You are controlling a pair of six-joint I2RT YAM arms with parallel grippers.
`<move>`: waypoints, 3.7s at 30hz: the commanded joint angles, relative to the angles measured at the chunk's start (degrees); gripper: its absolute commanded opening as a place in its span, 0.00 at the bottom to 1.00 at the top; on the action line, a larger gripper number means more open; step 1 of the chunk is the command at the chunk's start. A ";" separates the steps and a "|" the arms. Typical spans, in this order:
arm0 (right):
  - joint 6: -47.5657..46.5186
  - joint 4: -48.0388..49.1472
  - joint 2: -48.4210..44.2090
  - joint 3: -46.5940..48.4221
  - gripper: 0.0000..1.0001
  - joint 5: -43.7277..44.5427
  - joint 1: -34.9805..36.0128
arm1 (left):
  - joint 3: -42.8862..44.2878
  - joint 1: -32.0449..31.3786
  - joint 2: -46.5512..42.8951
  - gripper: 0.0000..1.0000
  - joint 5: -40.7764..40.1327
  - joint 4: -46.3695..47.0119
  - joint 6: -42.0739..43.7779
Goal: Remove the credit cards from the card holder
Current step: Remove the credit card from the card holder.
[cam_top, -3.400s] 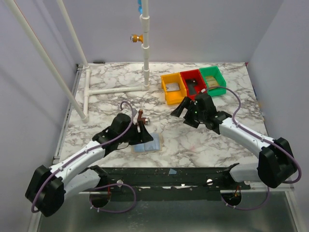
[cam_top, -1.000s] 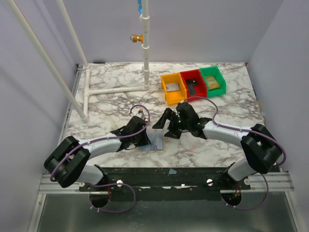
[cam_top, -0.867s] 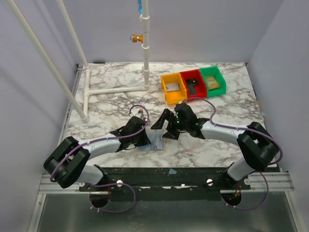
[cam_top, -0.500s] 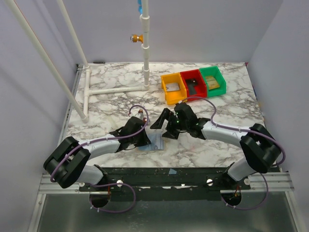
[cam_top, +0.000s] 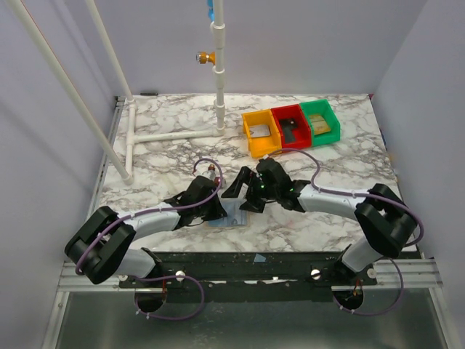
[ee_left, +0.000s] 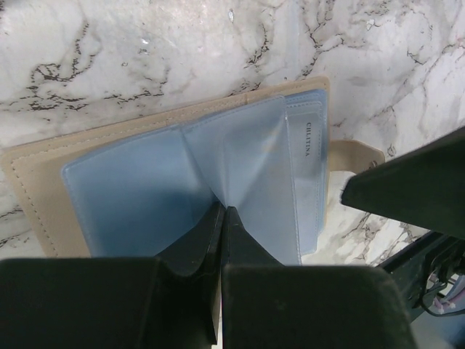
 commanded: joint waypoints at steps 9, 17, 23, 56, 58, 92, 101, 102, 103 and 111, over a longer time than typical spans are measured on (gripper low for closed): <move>4.25 9.64 6.97 -2.95 1.00 -2.10 0.39 | -2.25 0.04 -0.76 0.00 1.59 -3.38 0.35; 7.80 14.05 8.34 -4.47 1.00 -1.70 0.39 | -2.65 0.08 -1.90 0.00 1.59 -3.38 0.53; 9.16 14.72 9.45 -4.62 0.99 -2.52 0.43 | -3.10 0.03 -4.05 0.00 1.45 -3.38 0.97; 6.42 11.02 12.28 -0.42 0.01 -0.77 2.58 | -3.19 0.34 -15.06 0.25 -3.03 -11.02 3.49; 5.78 10.65 12.66 0.45 0.01 -0.99 2.80 | -3.01 0.35 -17.25 0.27 -3.89 -13.35 3.97; -0.46 5.39 19.19 10.95 0.74 1.12 8.47 | -4.22 0.29 -34.53 0.26 -6.41 -25.24 2.30; -0.95 4.53 15.47 10.68 0.76 2.43 8.51 | -3.37 0.26 -32.31 0.26 -4.24 -22.90 2.36; -0.95 4.35 15.01 10.55 0.76 2.88 8.51 | -3.23 0.31 -31.91 0.26 -4.02 -22.53 2.31; -0.79 4.13 14.46 10.35 0.76 3.32 8.51 | -3.17 0.35 -31.59 0.26 -3.75 -21.97 2.24; -0.07 1.26 9.52 6.35 0.76 7.62 7.71 | -1.70 0.41 -26.43 0.27 -1.27 -17.88 2.15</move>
